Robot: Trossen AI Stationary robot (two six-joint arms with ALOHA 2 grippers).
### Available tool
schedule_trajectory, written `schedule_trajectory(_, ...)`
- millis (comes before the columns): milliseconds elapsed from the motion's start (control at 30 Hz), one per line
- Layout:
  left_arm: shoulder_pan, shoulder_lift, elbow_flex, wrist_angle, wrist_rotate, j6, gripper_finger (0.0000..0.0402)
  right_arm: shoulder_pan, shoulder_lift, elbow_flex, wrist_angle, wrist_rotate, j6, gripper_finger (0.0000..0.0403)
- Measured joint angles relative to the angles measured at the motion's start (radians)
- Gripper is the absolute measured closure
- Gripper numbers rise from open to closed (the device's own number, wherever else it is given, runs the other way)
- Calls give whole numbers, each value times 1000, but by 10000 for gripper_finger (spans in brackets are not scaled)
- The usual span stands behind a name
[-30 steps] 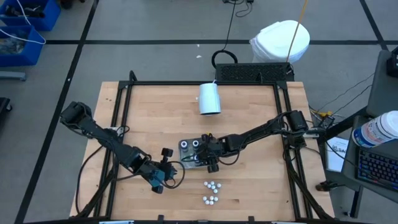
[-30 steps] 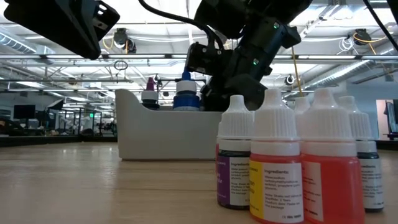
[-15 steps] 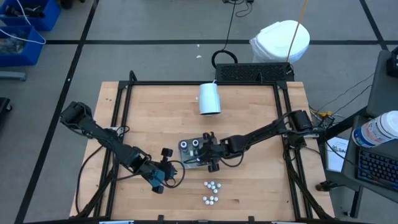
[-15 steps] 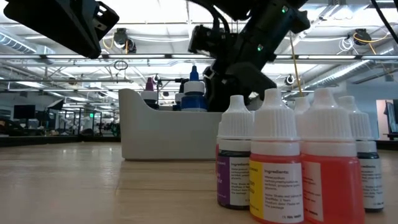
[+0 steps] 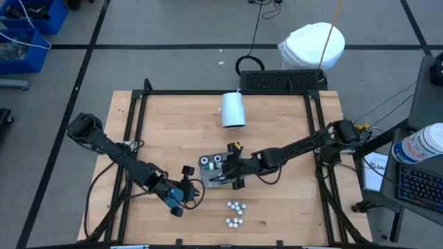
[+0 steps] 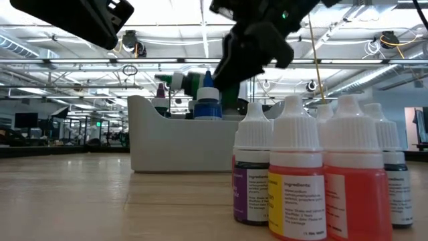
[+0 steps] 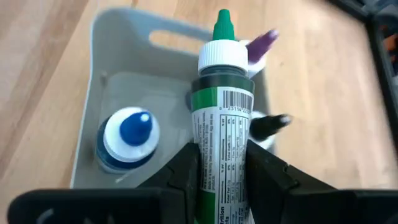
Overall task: Pick & Place food coloring
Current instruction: Adjust the large green food coloring bottle on the gray bin
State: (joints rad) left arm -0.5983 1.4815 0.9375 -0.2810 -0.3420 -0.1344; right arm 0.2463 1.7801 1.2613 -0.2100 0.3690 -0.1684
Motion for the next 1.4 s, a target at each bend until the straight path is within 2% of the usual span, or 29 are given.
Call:
schedule_trajectory(167, 0, 0, 0, 71, -33, 38, 364, 9, -75, 0, -1, 0, -21, 311)
schedule_trajectory(333, -7, -1, 0, 241, -109, 248, 364, 51, -156, 0, 13, -9, -80, 311)
schedule_trajectory(467, -44, -6, 1, 351, -219, 375, 364, 105, -226, 0, 17, -31, -100, 311)
schedule_trajectory(600, -99, -6, 1, 436, -381, 447, 364, 184, -306, -20, 34, -30, -102, 311)
schedule_trajectory(733, -131, -6, 1, 588, -533, 471, 364, 253, -370, -105, 150, -33, -88, 311)
schedule_trajectory(833, -132, -5, 1, 677, -540, 477, 363, 286, -399, -188, 273, -33, -82, 312)
schedule_trajectory(900, -129, -4, 1, 685, -506, 494, 356, 299, -405, -245, 373, -33, -78, 312)
schedule_trajectory(1033, -103, 17, 1, 676, -388, 487, 303, 308, -400, -345, 537, -34, -86, 312)
schedule_trajectory(1267, -28, 33, 1, 707, -384, 530, 161, 286, -391, -474, 843, -34, -171, 312)
schedule_trajectory(1400, 23, 33, 1, 758, -270, 544, 99, 255, -356, -483, 875, -34, -185, 312)
